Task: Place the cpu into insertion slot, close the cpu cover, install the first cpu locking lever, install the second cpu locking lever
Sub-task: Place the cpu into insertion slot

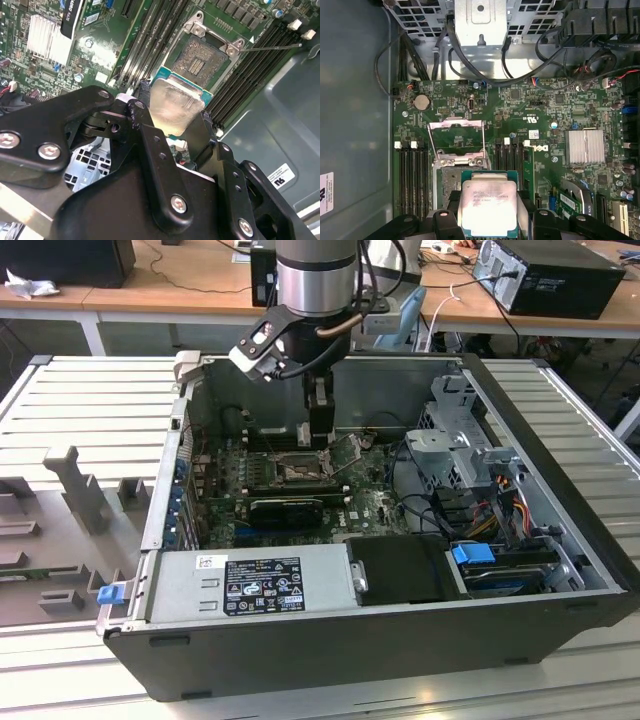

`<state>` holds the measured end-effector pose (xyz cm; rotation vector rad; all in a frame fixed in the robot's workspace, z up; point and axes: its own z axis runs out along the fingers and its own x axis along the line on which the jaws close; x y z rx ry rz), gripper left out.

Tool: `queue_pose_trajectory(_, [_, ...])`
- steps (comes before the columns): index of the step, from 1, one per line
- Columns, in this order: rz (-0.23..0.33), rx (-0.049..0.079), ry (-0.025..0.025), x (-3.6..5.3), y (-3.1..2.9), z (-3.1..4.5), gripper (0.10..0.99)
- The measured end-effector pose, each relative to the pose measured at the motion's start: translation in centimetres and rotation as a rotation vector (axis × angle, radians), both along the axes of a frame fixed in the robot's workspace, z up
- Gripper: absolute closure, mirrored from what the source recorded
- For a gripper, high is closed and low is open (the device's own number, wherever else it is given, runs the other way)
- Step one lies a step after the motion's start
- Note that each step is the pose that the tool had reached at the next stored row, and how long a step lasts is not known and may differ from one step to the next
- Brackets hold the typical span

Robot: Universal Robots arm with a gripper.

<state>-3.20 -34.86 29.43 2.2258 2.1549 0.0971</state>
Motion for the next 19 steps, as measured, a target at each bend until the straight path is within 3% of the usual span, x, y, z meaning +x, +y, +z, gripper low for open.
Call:
queue_pose_trajectory(9, [0.000, 0.000, 0.0060, 0.00, 0.00, -0.63, 0.561])
queue_pose_trajectory(19, [0.000, 0.000, 0.0075, 0.00, 0.00, -1.06, 0.561])
